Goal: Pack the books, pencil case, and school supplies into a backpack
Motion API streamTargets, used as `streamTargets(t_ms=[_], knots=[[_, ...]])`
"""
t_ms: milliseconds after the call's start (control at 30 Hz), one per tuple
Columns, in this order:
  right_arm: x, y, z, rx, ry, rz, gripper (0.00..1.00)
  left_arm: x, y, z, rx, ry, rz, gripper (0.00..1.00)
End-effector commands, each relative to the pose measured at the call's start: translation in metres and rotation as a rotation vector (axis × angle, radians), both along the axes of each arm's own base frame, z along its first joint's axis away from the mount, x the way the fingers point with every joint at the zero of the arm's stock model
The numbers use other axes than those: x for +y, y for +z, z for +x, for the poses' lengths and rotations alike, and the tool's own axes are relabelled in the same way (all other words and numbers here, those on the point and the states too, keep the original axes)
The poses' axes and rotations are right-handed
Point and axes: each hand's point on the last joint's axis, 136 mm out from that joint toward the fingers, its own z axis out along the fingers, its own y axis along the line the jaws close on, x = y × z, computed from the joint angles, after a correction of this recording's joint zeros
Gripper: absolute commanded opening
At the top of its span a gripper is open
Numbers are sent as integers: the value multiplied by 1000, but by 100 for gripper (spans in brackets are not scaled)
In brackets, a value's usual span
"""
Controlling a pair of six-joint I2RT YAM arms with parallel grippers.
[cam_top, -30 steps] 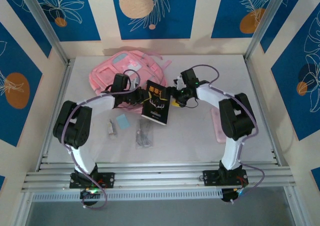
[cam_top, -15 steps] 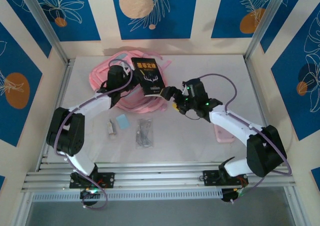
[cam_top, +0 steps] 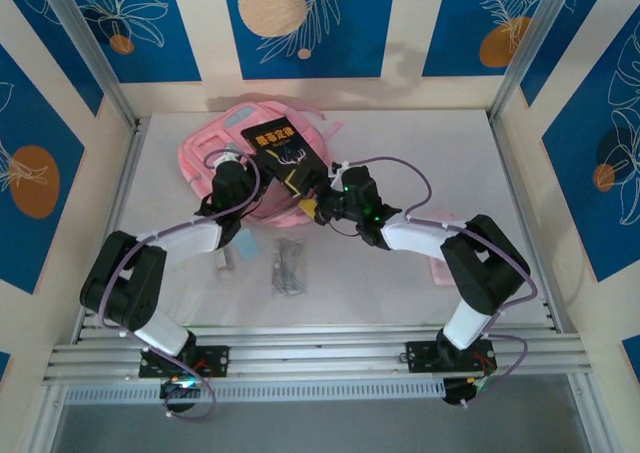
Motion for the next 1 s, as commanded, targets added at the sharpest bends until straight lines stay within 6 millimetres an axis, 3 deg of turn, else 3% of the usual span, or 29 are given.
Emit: streamTargets(t_ms=[0, 100, 200, 233, 333, 367, 433, 500, 700, 833, 967], knots=[[-2, 40, 16, -100, -59, 108, 94, 2, 67, -10, -183, 14, -151, 0], [-11, 45, 28, -125, -95, 114, 80, -2, 60, -14, -161, -10, -170, 0], [-20, 47, 39, -128, -129, 121, 53, -5, 53, -18, -144, -32, -185, 0], [-25, 47, 43, -129, -147, 121, 33, -6, 50, -20, -137, -38, -186, 0], [-35, 48, 50, -137, -174, 113, 9, -10, 42, -27, -112, -73, -172, 1], [-38, 49, 51, -144, -176, 111, 3, -12, 39, -30, -105, -92, -158, 18], [-47, 52, 54, -156, -183, 105, 0, -19, 29, -36, -73, -144, -103, 59], [-62, 57, 58, -179, -199, 91, 0, -25, 17, -42, -40, -202, 1, 78], [-114, 53, 55, -198, -229, -111, 0, -26, -5, -51, 4, -343, 417, 84], [-150, 48, 46, -203, -258, -253, 0, -24, -18, -38, 30, -440, 741, 84], [-181, 43, 35, -180, -265, -300, 0, -18, -48, -21, 124, -496, 941, 83]])
